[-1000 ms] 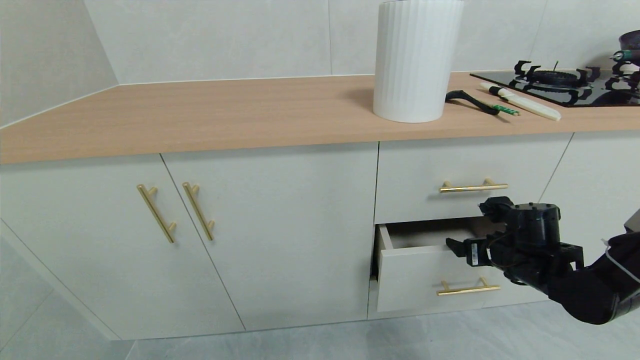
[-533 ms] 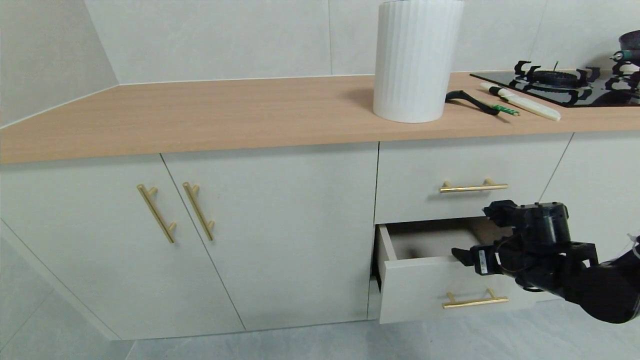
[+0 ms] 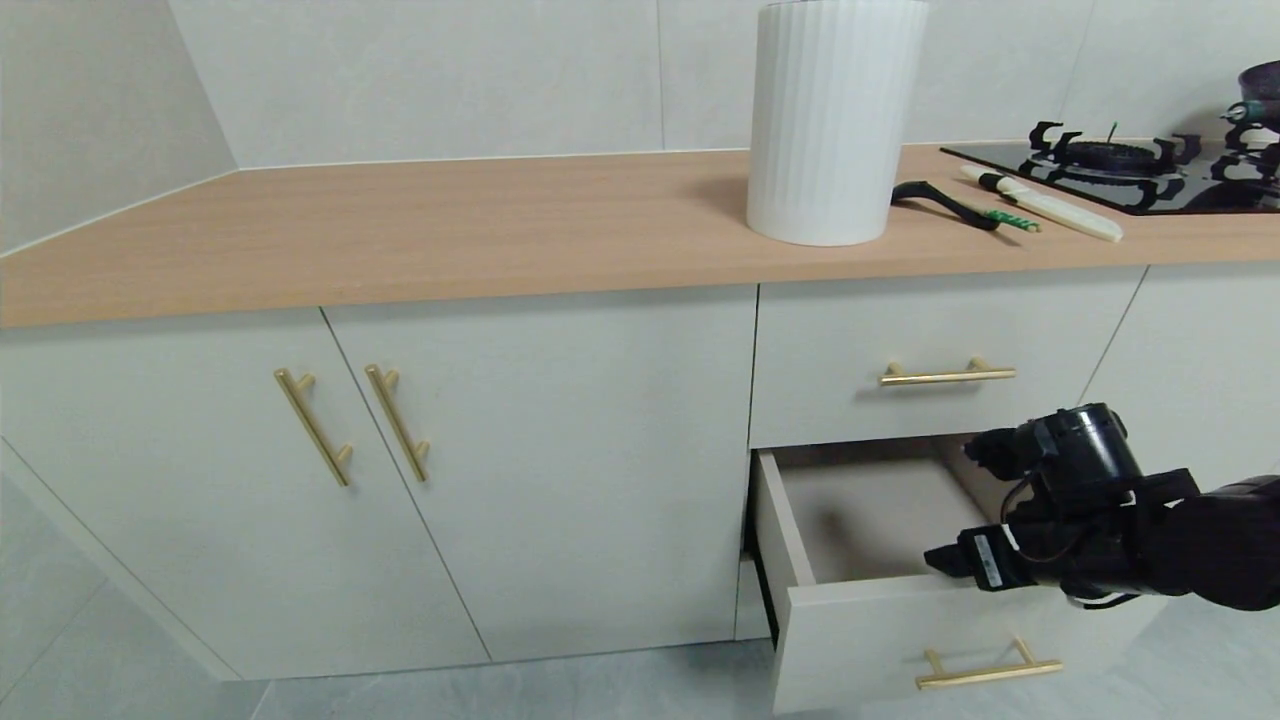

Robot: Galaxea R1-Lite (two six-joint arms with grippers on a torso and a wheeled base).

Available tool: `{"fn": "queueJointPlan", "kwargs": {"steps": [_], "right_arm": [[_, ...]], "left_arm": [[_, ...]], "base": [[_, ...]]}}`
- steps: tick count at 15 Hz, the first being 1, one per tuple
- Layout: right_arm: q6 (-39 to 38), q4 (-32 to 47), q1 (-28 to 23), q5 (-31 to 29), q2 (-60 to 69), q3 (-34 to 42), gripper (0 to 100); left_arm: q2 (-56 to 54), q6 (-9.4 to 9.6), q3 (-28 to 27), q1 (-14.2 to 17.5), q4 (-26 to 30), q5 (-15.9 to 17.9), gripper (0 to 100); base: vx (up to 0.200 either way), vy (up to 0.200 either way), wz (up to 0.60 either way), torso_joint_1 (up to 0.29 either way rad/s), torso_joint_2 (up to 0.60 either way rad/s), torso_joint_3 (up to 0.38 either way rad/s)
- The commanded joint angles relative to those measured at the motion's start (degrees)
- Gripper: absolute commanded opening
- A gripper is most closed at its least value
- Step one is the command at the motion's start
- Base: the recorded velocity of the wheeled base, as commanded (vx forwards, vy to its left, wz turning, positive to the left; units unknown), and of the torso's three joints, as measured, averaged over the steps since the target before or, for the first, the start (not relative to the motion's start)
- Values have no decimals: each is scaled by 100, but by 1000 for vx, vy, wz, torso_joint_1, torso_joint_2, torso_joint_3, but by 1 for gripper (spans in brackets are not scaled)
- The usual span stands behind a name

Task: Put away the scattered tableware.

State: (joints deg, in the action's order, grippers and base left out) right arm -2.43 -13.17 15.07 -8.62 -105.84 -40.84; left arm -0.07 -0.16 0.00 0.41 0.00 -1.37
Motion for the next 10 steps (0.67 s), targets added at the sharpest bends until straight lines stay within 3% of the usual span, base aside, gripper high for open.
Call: {"fn": "queueJointPlan", "kwargs": {"steps": [1, 5, 10], "right_arm": [[5, 613, 40, 1, 107, -302, 100], [14, 2679, 216, -8, 116, -820, 100], [5, 2828, 216, -26, 151, -864, 100]], "left_arm": [[7, -2, 0, 2, 0, -4, 100], [7, -2, 0, 2, 0, -4, 100], [7, -2, 0, 2, -9, -4, 100]], "base": [[0, 0, 0, 0, 0, 0], [0, 0, 0, 0, 0, 0], [0, 0, 0, 0, 0, 0]]}}
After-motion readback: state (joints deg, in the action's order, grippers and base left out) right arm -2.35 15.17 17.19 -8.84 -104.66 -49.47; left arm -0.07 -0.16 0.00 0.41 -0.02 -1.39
